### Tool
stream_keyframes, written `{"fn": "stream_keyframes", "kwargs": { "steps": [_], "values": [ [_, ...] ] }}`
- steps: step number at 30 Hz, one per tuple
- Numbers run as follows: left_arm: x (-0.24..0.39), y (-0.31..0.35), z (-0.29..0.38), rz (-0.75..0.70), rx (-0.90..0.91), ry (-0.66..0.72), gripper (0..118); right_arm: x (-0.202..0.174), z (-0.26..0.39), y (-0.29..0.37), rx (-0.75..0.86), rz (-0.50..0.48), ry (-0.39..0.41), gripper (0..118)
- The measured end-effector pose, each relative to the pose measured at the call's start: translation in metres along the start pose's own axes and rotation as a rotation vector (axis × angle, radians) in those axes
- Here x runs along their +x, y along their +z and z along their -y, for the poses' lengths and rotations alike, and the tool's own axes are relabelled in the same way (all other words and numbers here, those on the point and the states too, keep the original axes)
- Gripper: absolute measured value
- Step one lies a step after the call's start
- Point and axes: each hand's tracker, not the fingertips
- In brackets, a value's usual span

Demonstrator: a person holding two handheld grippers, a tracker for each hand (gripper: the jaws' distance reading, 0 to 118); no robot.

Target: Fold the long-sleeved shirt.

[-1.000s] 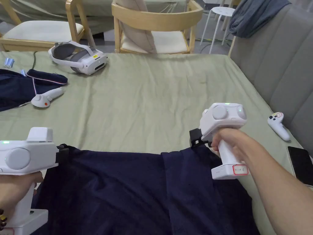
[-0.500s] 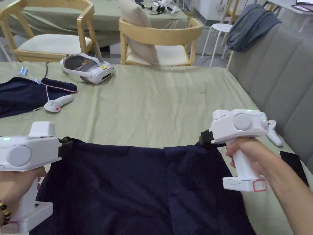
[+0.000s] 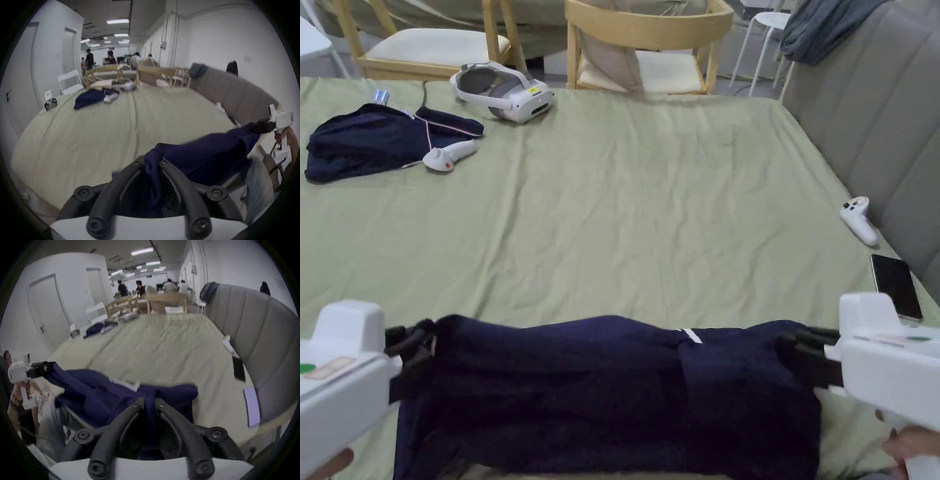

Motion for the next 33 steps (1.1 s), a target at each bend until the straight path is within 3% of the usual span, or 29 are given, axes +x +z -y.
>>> {"fn": "stream_keyframes", "kwargs": {
  "steps": [8,12,13,14,15,16,17,18,22,23,24,25,26,27,28,32,33],
  "values": [
    [0.008,-0.042,0.070,0.008,-0.294,-0.010,15,-0.015,0.065,-0.051,-0.292,0.061,0.215,9],
    [0.014,-0.055,0.075,-0.014,-0.300,-0.022,19,-0.015,0.069,-0.060,-0.265,0.049,0.155,10],
    [0.008,-0.059,0.077,-0.009,-0.290,-0.008,35,-0.014,0.068,-0.059,-0.272,0.046,0.136,20],
    [0.008,-0.056,0.080,0.002,-0.333,0.006,59,-0.014,0.065,-0.055,-0.275,0.047,0.133,39],
    [0.006,-0.051,0.077,0.021,-0.306,0.026,90,-0.014,0.063,-0.049,-0.258,0.053,0.118,68],
    [0.004,-0.046,0.073,0.018,-0.275,0.046,111,-0.009,0.057,-0.044,-0.221,0.065,0.106,102],
    [0.005,-0.038,0.065,0.004,-0.254,0.058,106,-0.009,0.052,-0.037,-0.189,0.071,0.092,113],
    [0.003,-0.025,0.054,-0.017,-0.222,0.086,103,-0.010,0.043,-0.026,-0.150,0.061,0.063,115],
    [-0.006,0.021,0.009,0.003,-0.028,0.184,106,-0.027,0.002,0.023,0.102,0.038,0.047,112],
    [-0.007,0.028,0.001,-0.012,0.006,0.194,105,-0.031,-0.005,0.029,0.137,0.039,0.050,106],
    [-0.008,0.037,-0.007,-0.021,0.048,0.204,100,-0.036,-0.014,0.033,0.175,0.031,0.066,90],
    [-0.007,0.037,-0.014,-0.014,0.082,0.197,82,-0.042,-0.020,0.037,0.208,0.039,0.077,56],
    [-0.006,0.040,-0.019,-0.003,0.119,0.209,55,-0.047,-0.024,0.038,0.229,0.053,0.082,25],
    [-0.004,0.041,-0.023,-0.016,0.127,0.196,19,-0.052,-0.028,0.038,0.243,0.070,0.087,5],
    [-0.003,0.041,-0.025,-0.025,0.133,0.189,4,-0.054,-0.029,0.034,0.248,0.064,0.093,5],
    [-0.015,0.044,-0.025,0.012,0.092,0.231,5,-0.066,-0.031,0.028,0.241,0.038,0.096,1],
    [-0.028,0.033,-0.019,0.014,0.113,0.275,18,-0.068,-0.029,0.028,0.238,0.034,0.092,1]
  ]
}}
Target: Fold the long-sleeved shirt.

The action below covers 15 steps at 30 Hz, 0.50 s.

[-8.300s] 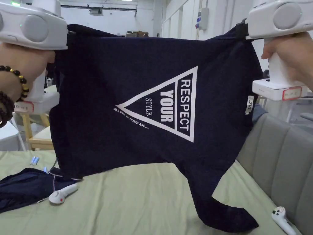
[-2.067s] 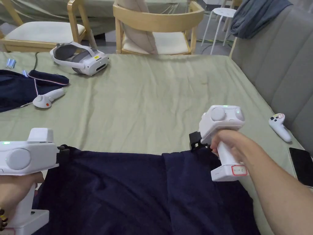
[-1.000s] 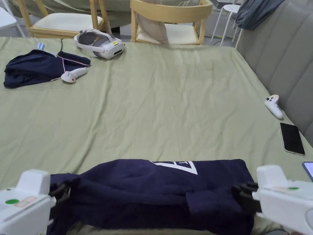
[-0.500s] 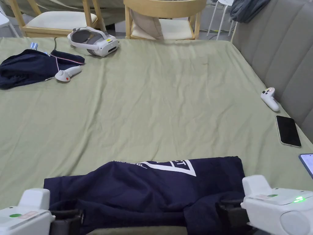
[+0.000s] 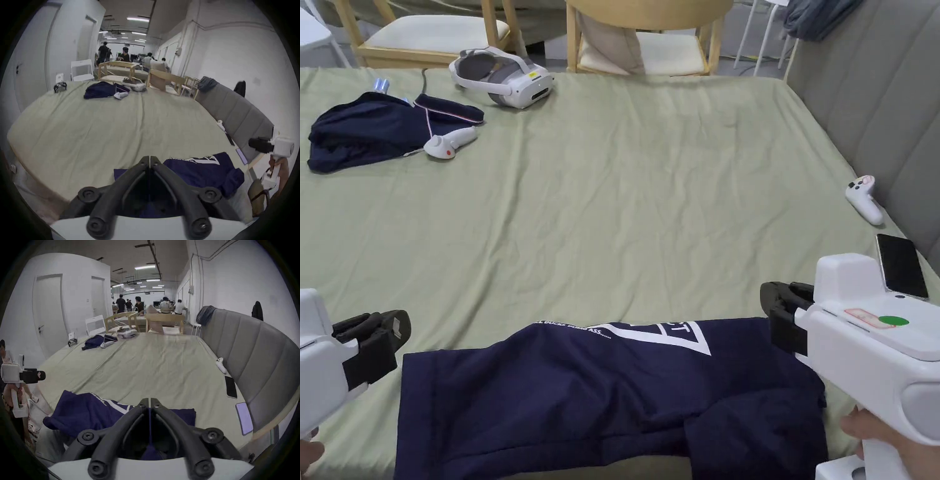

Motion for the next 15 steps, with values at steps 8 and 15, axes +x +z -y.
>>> {"fn": "stream_keyframes", "kwargs": {
  "steps": [8,15],
  "values": [
    [-0.103,-0.037,0.056,0.232,-0.242,0.477,108,-0.005,0.018,-0.003,-0.067,-0.072,0.002,1],
    [-0.107,-0.084,0.093,0.379,-0.362,0.732,108,-0.011,0.027,-0.010,-0.105,-0.092,0.023,1]
  ]
}}
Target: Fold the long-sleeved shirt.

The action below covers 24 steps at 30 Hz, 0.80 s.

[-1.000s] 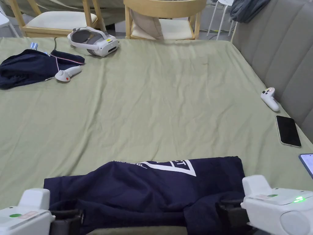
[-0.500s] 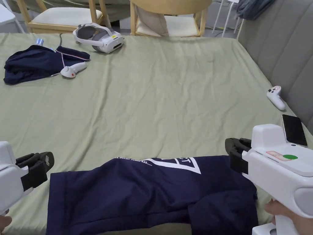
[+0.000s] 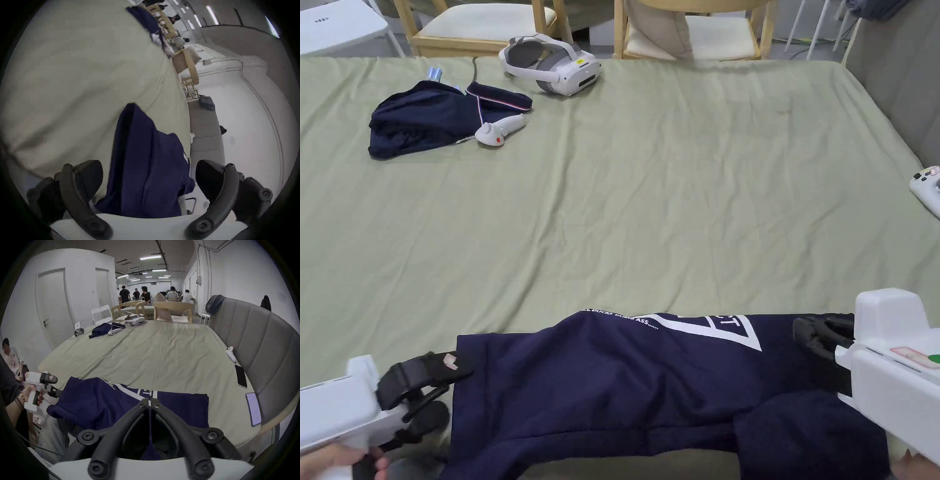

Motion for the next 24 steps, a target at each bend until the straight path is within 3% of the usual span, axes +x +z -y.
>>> {"fn": "stream_keyframes", "kwargs": {
  "steps": [2,5,7,10,11,12,13,15,17,24],
  "values": [
    [-0.011,-0.023,-0.004,0.038,-0.067,0.047,108,-0.001,0.002,0.000,-0.007,-0.007,-0.008,1],
    [0.010,-0.053,-0.004,0.208,-0.066,0.011,109,-0.001,0.004,0.001,-0.016,-0.005,-0.012,1],
    [0.019,-0.076,0.009,0.213,-0.151,0.038,109,0.000,0.004,0.003,-0.020,-0.002,-0.015,1],
    [0.034,-0.098,0.007,0.175,-0.172,-0.078,106,0.004,0.005,0.004,-0.022,-0.001,-0.020,1],
    [0.041,-0.098,0.004,0.145,-0.170,-0.102,88,0.005,0.005,0.005,-0.022,0.002,-0.020,1],
    [0.046,-0.097,0.000,0.074,-0.169,-0.144,32,0.003,0.005,0.006,-0.023,0.003,-0.017,1],
    [0.046,-0.105,-0.003,-0.047,-0.178,-0.220,17,0.004,0.005,0.007,-0.024,0.006,-0.020,1],
    [0.044,-0.106,-0.011,-0.159,-0.198,-0.303,17,0.006,0.005,0.010,-0.026,0.011,-0.023,1],
    [0.038,-0.101,-0.028,-0.054,-0.213,-0.247,17,0.010,0.006,0.011,-0.024,0.017,-0.020,1],
    [0.050,-0.038,-0.076,-0.180,-0.130,-0.303,17,0.014,0.006,0.014,-0.014,0.032,-0.030,1]
  ]
}}
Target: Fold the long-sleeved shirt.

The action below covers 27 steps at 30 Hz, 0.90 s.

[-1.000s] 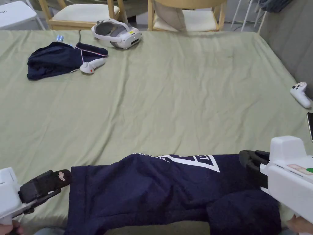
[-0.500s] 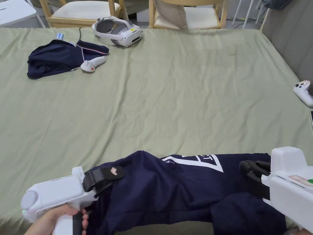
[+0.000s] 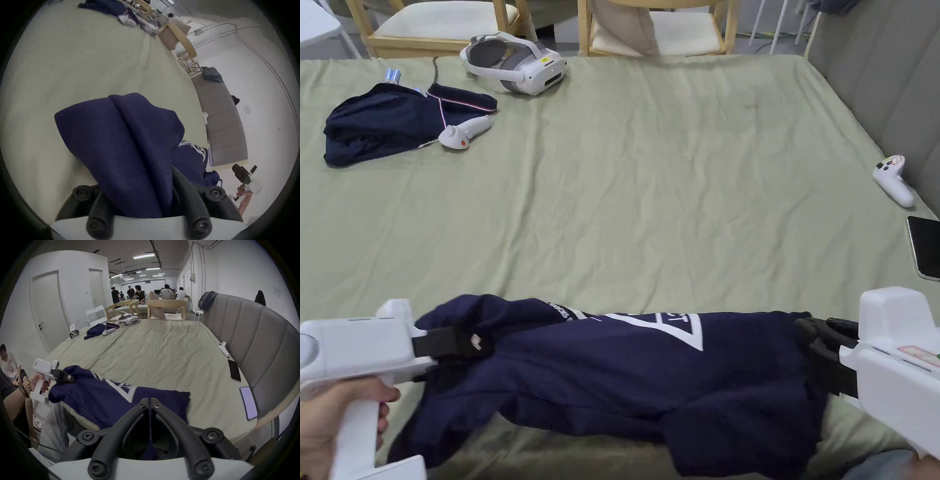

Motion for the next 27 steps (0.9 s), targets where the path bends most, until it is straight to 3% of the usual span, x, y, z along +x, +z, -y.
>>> {"fn": "stream_keyframes", "kwargs": {
  "steps": [4,10,16,20,23,27],
  "values": [
    [-0.045,0.046,-0.034,-0.106,0.079,0.028,17,-0.005,0.000,-0.003,0.003,-0.015,-0.003,1],
    [-0.033,0.076,-0.030,-0.147,0.065,0.004,17,-0.011,0.001,-0.013,-0.003,-0.042,0.005,1],
    [0.072,0.070,-0.012,0.109,0.085,-0.105,17,-0.013,0.003,-0.018,-0.012,-0.063,0.007,1],
    [0.154,0.022,0.015,0.159,0.024,-0.200,17,-0.011,0.007,-0.017,-0.014,-0.064,-0.001,1],
    [0.193,-0.042,0.035,0.212,-0.070,-0.172,17,-0.007,0.011,-0.011,-0.011,-0.059,-0.019,1],
    [0.198,-0.142,0.050,0.087,-0.223,-0.194,18,0.009,0.019,-0.002,-0.009,-0.041,-0.041,1]
  ]
}}
